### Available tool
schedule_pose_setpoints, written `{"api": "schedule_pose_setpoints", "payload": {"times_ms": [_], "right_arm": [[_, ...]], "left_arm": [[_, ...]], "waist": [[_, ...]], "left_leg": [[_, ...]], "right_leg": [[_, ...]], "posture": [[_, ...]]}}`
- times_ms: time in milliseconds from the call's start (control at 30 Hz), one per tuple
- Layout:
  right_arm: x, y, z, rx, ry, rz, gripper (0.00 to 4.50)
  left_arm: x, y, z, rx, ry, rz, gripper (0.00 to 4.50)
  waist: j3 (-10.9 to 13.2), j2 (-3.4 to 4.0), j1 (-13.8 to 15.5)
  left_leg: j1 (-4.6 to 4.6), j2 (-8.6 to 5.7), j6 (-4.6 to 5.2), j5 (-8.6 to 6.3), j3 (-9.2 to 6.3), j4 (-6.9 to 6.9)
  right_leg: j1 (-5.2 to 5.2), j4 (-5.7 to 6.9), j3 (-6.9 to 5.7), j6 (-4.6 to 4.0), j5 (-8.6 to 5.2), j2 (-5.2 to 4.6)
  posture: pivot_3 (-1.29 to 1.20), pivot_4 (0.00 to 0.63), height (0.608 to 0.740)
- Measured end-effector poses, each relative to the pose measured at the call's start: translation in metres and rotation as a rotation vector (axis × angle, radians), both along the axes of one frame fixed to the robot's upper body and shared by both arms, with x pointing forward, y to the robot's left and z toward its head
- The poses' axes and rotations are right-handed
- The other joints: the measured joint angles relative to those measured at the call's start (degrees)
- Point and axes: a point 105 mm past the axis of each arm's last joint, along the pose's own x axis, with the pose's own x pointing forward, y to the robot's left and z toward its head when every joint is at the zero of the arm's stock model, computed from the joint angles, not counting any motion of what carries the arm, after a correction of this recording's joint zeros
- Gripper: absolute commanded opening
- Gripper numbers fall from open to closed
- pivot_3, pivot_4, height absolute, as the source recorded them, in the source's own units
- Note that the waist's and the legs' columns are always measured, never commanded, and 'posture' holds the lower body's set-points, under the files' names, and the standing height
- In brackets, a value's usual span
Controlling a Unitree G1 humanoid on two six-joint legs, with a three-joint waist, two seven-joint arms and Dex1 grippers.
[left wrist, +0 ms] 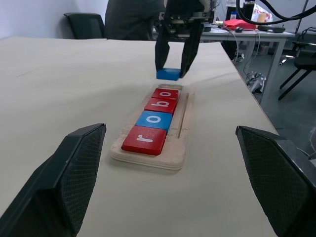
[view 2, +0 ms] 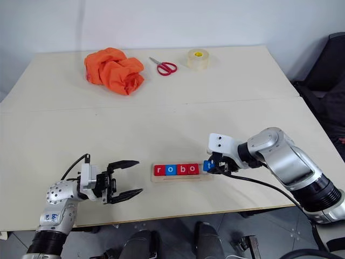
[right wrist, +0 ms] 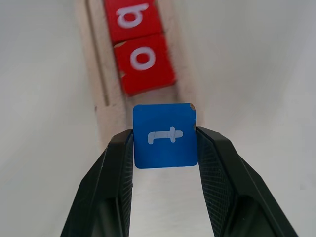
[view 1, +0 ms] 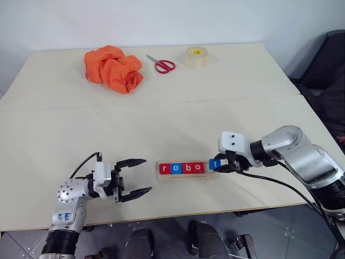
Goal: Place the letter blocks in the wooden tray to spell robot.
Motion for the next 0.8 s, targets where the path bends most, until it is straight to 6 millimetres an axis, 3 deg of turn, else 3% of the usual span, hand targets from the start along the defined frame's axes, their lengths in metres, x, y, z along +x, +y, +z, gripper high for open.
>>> {"api": "schedule_pose_setpoints", "payload": {"times_ms": [300,800], "right_arm": [[0.004,0.014,-0.003,-0.001,-0.004,0.063,1.46],[0.005,0.013,-0.005,-0.019,0.004,0.072,1.46]], "left_arm": [[-0.007,0.000,-0.003,-0.005,0.009,0.029,4.50],[-0.007,0.000,-0.002,-0.009,0.006,0.045,4.50]], "waist": [[0.0,0.00,0.0],[0.0,0.00,0.0]], "left_leg": [[0.01,0.04,-0.02,0.01,0.00,0.00],[0.01,0.04,-0.02,0.01,0.00,0.01]], "right_leg": [[0.00,0.01,0.00,0.00,0.00,0.02],[0.00,0.02,0.00,0.00,0.00,0.03]], "posture": [[0.00,0.150,0.740],[0.00,0.150,0.740]]}}
